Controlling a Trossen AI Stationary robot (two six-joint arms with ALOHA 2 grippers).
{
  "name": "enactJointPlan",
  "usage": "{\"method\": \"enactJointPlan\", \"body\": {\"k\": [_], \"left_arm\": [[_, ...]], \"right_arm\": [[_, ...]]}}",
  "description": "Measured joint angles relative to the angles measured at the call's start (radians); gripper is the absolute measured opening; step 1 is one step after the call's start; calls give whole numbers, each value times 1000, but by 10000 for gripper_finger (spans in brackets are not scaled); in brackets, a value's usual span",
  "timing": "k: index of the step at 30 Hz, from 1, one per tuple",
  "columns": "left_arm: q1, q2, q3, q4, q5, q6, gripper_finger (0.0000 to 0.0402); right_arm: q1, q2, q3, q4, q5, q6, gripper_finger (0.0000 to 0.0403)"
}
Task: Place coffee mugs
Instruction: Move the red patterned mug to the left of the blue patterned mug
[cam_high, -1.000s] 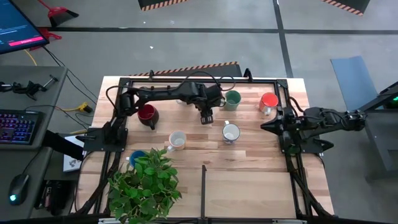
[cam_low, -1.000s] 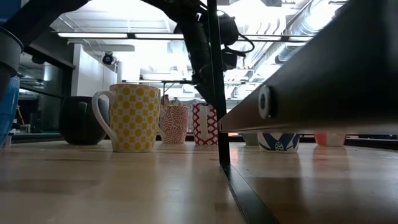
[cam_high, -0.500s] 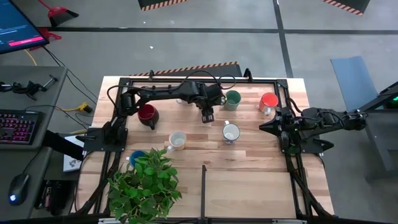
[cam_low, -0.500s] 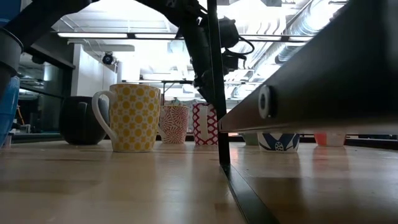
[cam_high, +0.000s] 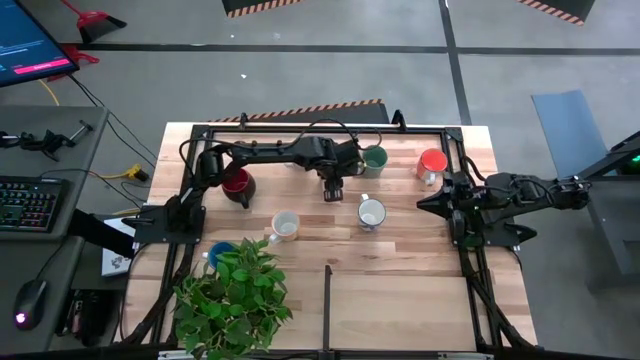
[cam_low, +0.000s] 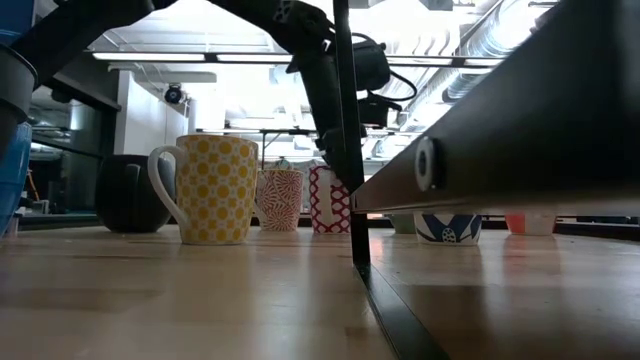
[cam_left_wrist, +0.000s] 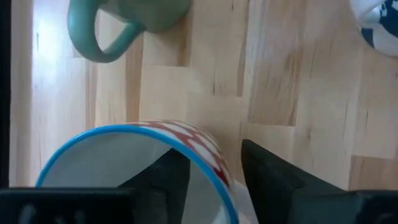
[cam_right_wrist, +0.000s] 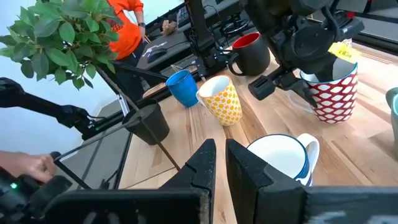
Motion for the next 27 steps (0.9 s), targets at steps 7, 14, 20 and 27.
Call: {"method": "enactJointPlan", "body": {"k": [7, 14, 20, 27], "left_arm": [[0, 0, 0, 4, -16, 51, 14], [-10, -23, 6, -42, -34, 78, 9], [-31, -32, 221, -208, -102, 114, 9], [-110, -38, 469, -325, -110, 119, 9]], "right_arm": [[0, 0, 0, 0, 0, -2, 23], [0, 0, 0, 0, 2, -30, 23], [0, 0, 0, 1, 15, -50, 23], [0, 0, 0, 1, 15, -53, 23]]}}
